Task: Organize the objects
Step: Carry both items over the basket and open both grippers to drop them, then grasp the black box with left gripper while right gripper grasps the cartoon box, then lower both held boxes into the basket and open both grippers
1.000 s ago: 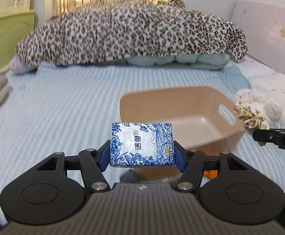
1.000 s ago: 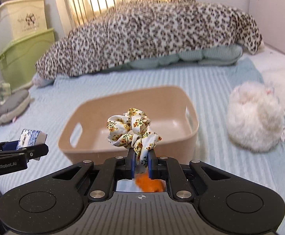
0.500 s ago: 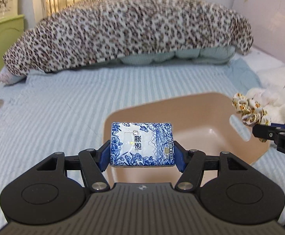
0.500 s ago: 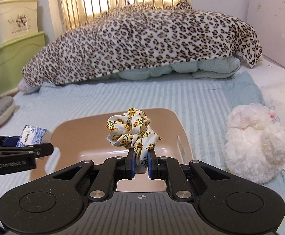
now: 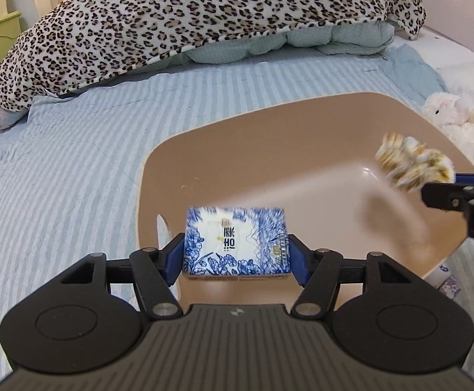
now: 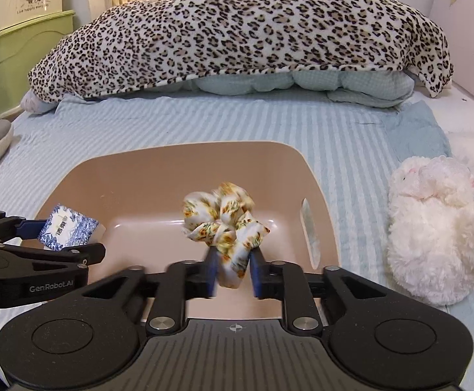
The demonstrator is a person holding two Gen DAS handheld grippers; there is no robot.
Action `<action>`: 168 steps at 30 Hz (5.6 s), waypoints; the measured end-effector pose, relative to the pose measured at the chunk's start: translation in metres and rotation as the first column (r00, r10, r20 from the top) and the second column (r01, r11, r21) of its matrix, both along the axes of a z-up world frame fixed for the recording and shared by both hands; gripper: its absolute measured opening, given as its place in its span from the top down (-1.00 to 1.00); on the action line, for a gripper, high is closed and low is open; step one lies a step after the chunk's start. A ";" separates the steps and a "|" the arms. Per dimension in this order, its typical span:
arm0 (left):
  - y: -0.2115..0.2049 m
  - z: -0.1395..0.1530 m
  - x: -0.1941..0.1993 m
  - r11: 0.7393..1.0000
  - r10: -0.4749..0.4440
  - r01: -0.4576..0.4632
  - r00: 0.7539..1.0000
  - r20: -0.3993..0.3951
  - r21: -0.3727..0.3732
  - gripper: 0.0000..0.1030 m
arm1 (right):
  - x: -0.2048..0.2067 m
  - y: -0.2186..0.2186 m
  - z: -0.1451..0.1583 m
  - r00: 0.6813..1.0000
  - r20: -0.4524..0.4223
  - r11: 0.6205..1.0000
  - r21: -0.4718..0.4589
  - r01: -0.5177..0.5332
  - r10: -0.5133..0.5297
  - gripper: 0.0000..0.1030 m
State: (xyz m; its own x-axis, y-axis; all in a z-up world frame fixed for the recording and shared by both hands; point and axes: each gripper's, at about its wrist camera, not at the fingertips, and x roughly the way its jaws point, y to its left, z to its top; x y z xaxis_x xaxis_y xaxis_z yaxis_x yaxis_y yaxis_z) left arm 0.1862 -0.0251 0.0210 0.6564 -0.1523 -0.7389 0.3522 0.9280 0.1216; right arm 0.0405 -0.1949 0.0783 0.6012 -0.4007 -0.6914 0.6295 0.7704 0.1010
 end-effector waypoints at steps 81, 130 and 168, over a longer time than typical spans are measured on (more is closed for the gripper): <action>0.092 -0.042 -0.038 0.996 -0.083 0.087 0.977 -0.195 0.012 0.05 | -0.076 0.017 -0.051 0.980 -0.199 0.979 0.196 0.055 -0.015 0.09; -0.018 0.001 0.009 0.988 -0.147 0.147 0.989 -0.004 0.049 0.05 | 0.013 -0.018 -0.013 0.998 -0.058 0.999 0.021 -0.029 0.030 0.08; 0.048 -0.009 -0.083 0.990 -0.136 0.141 0.982 -0.135 0.027 -0.81 | -0.062 0.035 -0.036 0.981 -0.187 0.993 0.117 -0.033 0.055 -0.96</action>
